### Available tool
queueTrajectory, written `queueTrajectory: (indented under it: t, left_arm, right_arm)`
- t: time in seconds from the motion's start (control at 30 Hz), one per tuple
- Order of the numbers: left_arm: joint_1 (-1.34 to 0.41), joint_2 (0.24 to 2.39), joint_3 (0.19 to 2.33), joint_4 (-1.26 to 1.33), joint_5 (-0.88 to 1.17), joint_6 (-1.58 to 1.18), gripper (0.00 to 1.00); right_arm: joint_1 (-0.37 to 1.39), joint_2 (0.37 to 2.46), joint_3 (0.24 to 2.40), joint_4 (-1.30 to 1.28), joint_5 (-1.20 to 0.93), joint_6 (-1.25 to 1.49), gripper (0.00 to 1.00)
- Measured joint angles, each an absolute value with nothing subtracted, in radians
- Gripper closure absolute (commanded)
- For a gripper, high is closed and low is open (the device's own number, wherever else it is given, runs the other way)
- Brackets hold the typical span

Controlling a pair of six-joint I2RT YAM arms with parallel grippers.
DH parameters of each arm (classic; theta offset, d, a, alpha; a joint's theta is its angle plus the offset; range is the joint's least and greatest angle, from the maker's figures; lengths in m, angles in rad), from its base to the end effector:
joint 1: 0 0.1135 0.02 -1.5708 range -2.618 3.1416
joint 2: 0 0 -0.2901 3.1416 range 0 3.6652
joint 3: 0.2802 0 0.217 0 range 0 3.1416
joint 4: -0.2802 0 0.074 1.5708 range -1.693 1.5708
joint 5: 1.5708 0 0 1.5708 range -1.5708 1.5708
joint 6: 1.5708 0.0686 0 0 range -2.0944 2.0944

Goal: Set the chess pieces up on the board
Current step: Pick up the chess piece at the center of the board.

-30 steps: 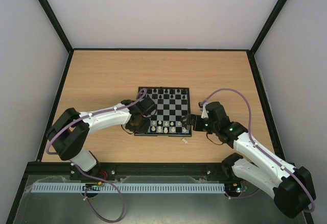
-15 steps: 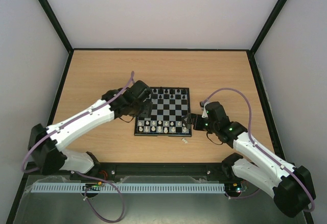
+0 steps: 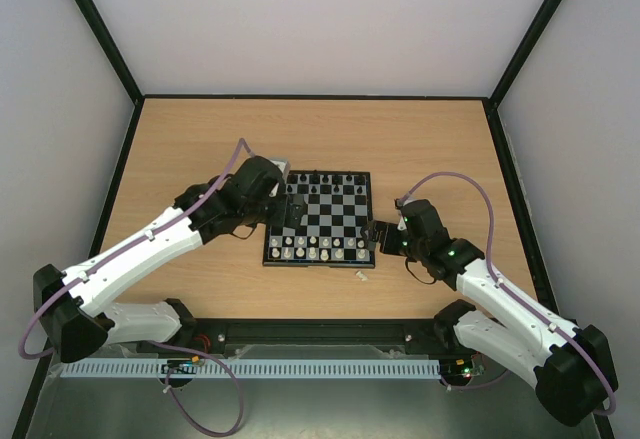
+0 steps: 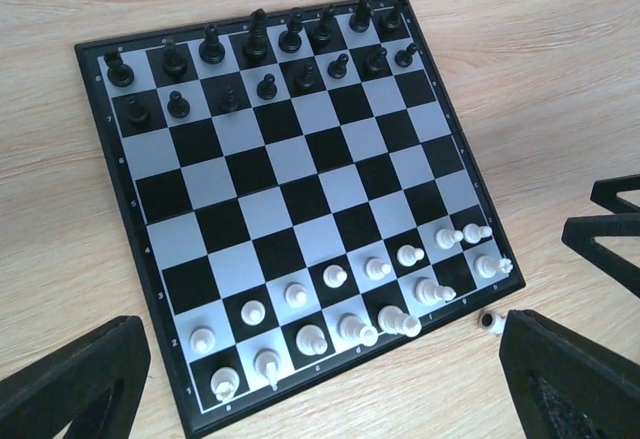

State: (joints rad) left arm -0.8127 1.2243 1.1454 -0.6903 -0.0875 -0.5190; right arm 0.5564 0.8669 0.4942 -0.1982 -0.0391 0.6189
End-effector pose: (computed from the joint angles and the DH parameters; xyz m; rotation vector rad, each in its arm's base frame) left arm 0.1669 -0.1675 0.3307 0.3077 2.3849 -0.5466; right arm 0.1415 0.0911 0.2376 0.0459 2.2304 0.7118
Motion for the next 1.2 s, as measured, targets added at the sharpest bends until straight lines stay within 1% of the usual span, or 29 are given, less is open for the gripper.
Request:
queueTrajectory:
  t: [0.3,0.97,1.2]
  left_arm:
    - [-0.813,1.220,1.093,-0.588,-0.088,-0.511,0.01]
    - [-0.813,1.184,1.015,-0.522,-0.108,-0.530,0.01]
    - [-0.815,1.101,0.961,-0.497,-0.117,-0.586,0.01]
  right_arm:
    - [0.556,0.871,0.521,-0.221,0.006,0.622,0.01]
    - [0.556,0.870,0.529,-0.237,0.035,0.659,0.01]
    - [0.556,0.900,0.540,-0.237,0.004,0.662,0.01]
